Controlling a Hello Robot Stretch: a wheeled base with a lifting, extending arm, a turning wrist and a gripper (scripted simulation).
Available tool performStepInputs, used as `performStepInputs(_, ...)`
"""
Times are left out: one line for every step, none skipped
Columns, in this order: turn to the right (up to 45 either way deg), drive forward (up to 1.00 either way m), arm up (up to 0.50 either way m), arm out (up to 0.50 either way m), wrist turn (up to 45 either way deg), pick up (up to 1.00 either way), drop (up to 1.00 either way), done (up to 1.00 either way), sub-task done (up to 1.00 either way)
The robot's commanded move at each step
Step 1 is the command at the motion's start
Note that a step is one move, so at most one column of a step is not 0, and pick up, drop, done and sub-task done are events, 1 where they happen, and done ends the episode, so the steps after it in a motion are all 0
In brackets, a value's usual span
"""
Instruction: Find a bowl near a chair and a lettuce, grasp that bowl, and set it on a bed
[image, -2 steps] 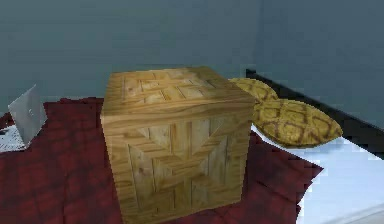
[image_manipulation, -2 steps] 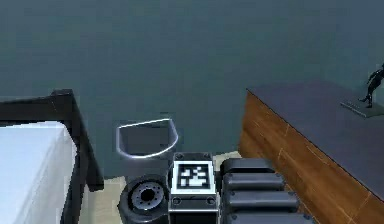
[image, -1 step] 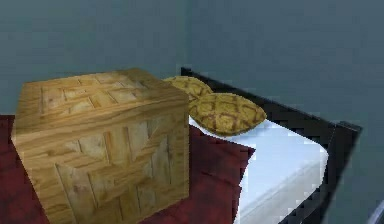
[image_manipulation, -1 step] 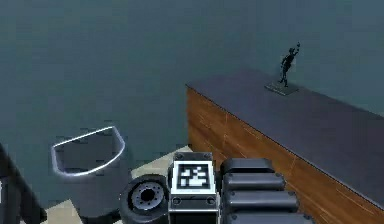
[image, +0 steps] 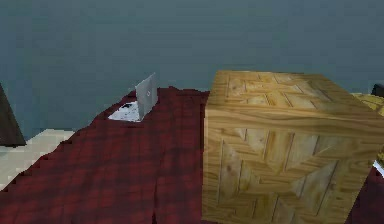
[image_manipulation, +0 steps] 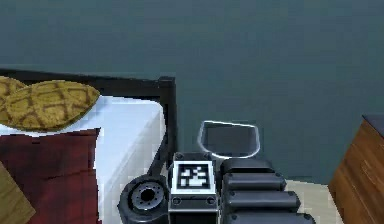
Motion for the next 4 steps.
performStepInputs(-6.0, 0.00, 0.00, 0.00, 0.0, 0.00, 0.00, 0.00, 0.00)
performStepInputs(45.0, 0.00, 0.00, 0.00, 0.0, 0.00, 0.00, 0.00, 0.00)
performStepInputs(6.0, 0.00, 0.00, 0.00, 0.0, 0.00, 0.00, 0.00, 0.00)
performStepInputs(-45.0, 0.00, 0.00, 0.00, 0.0, 0.00, 0.00, 0.00, 0.00)
